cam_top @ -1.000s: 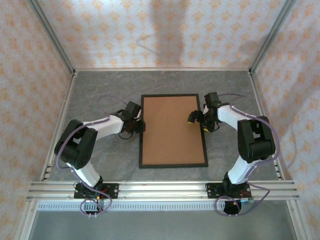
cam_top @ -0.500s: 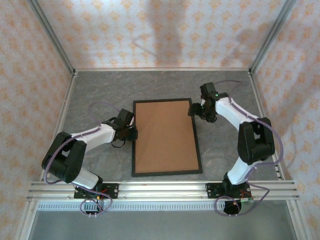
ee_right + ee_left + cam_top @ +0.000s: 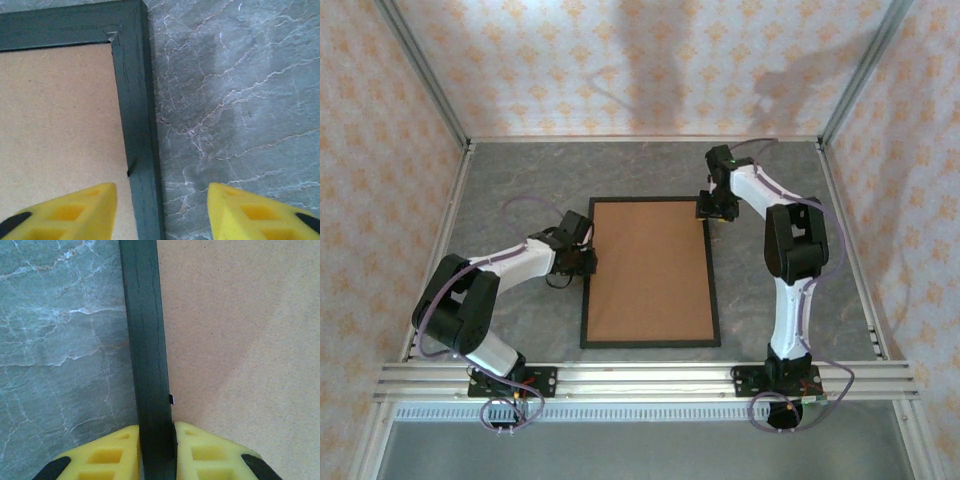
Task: Put the photo into the frame
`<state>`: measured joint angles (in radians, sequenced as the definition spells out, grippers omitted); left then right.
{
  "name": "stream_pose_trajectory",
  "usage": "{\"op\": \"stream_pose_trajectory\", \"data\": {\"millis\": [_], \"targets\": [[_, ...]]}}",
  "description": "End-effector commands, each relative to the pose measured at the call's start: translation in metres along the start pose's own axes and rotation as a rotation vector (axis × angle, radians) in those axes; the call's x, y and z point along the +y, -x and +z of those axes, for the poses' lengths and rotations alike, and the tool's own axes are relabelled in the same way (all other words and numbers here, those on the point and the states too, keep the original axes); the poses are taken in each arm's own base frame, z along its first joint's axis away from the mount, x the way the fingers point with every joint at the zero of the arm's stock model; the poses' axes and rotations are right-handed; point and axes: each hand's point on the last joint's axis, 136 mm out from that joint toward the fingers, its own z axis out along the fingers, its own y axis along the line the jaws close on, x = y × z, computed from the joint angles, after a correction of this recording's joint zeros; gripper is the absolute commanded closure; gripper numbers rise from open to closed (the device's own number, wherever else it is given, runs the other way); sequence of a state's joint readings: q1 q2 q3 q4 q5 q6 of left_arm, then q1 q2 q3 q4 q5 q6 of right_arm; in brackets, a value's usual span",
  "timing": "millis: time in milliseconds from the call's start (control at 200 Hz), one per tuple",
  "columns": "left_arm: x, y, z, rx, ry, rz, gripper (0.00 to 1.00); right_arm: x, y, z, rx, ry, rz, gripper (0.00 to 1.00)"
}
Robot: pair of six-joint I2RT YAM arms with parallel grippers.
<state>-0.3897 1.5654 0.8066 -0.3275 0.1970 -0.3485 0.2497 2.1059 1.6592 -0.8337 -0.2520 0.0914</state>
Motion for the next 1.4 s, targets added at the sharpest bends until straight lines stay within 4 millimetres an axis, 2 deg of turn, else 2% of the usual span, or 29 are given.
{"op": "stream_pose_trajectory", "data": {"millis": [0,170,465,951,1396], "targets": [[0.011,0.000,0.003,0.019,0.052,0.016,0.80,-0.004,-0.001,-0.001,0.030,-0.019,-0.012,0.54],[0.011,-0.001,0.002,0.022,0.049,0.016,0.80,-0.003,-0.002,0.005,0.047,-0.020,-0.013,0.60],[0.011,-0.002,0.003,0.022,0.045,0.015,0.80,-0.005,-0.006,0.014,0.070,-0.026,-0.016,0.64],[0.007,-0.003,0.005,0.028,0.024,0.020,0.80,0.021,-0.024,0.032,0.115,0.034,-0.016,0.61],[0.003,-0.004,0.005,0.032,0.014,0.031,0.80,0.031,-0.045,0.045,0.151,-0.043,-0.072,0.59]]}}
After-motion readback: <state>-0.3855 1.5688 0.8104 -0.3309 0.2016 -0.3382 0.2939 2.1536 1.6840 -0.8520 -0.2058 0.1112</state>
